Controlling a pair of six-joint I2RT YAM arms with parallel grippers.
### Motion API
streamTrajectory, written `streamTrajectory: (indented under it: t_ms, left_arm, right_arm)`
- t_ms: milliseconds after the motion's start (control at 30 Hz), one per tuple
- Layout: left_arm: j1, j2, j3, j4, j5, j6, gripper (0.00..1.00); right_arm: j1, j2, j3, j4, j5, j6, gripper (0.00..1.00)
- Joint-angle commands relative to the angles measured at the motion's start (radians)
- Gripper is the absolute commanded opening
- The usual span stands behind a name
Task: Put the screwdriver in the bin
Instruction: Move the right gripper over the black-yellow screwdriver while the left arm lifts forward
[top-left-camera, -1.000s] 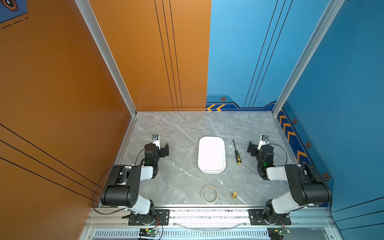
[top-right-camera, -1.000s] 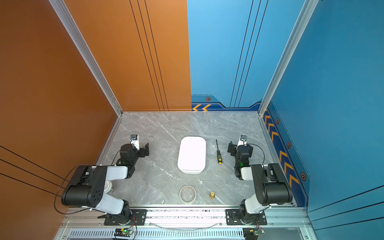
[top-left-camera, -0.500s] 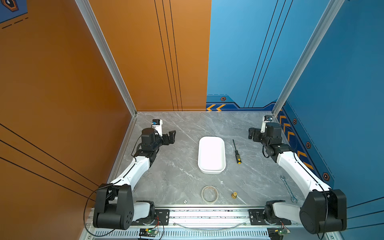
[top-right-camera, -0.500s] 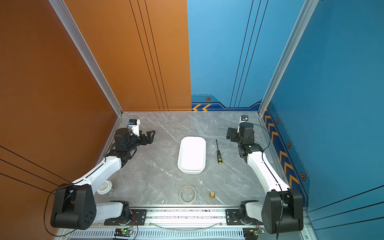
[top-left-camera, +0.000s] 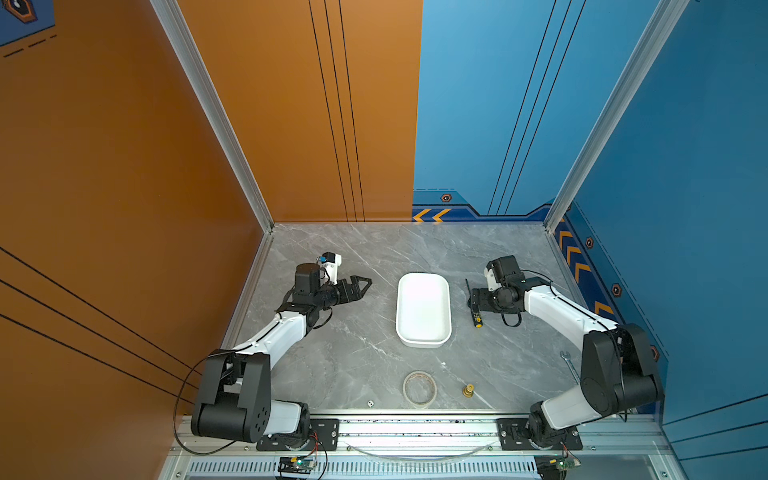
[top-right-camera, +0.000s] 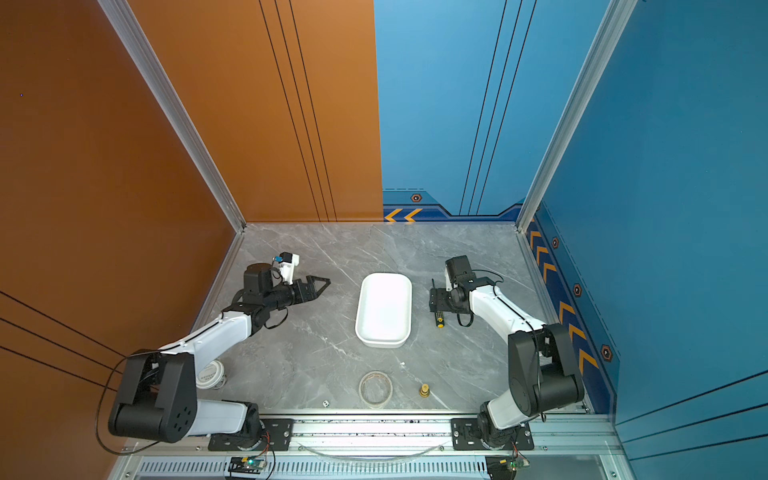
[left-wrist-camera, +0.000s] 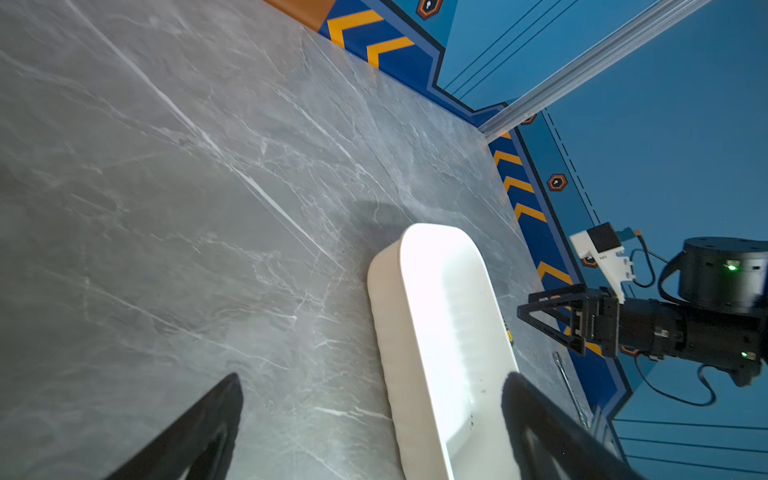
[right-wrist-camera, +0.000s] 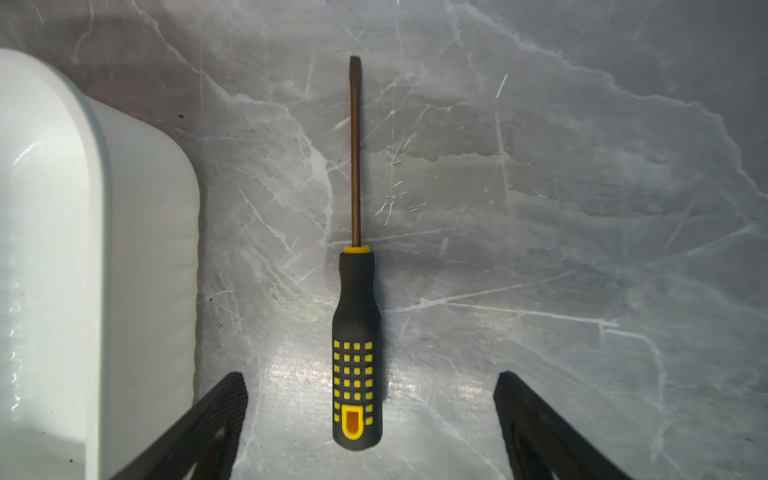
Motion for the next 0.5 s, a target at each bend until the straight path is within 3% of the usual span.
streamTrajectory:
  t_ms: [0, 267, 467]
  left_arm:
    - [-0.025, 0.022, -0.029, -0.014, 0.096, -0.076, 0.98]
    - [-0.076, 0.023, -0.068, -0.023, 0.089, -0.126, 0.98]
    - [-0.091, -0.026, -0.033, -0.241, 0.012, -0.057, 0.98]
  right_arm:
    - [0.021, 0.034, 0.002, -0.047, -0.006, 0.025, 0.9]
    - [0.055, 0.082, 0.009, -0.052, 0.046, 0.036, 0.82]
    - [0.055, 0.086, 0.02, -0.057, 0.064, 0.034, 0.73]
